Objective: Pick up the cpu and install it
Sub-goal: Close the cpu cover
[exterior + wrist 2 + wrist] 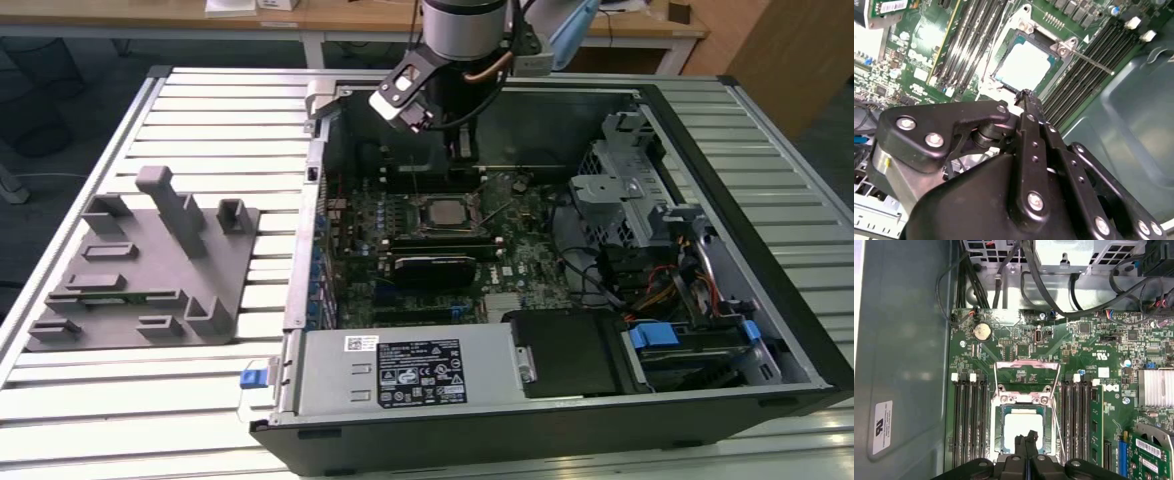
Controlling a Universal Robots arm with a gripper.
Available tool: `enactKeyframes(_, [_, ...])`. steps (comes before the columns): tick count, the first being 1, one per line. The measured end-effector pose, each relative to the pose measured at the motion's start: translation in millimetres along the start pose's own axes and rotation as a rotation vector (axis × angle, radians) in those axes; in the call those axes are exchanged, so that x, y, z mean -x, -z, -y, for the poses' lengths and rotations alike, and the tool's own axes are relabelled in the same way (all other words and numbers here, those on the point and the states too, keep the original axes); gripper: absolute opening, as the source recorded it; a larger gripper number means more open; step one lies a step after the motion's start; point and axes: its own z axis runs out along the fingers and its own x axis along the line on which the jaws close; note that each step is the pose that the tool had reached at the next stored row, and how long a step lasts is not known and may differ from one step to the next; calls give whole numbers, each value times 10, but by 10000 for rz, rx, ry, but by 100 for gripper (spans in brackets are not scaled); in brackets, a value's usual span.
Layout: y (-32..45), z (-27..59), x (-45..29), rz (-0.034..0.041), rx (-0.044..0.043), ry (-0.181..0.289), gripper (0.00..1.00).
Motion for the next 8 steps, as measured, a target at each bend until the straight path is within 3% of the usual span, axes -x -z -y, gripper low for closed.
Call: enactKeyframes(8, [-17,-246,2,0,-28,-2,11])
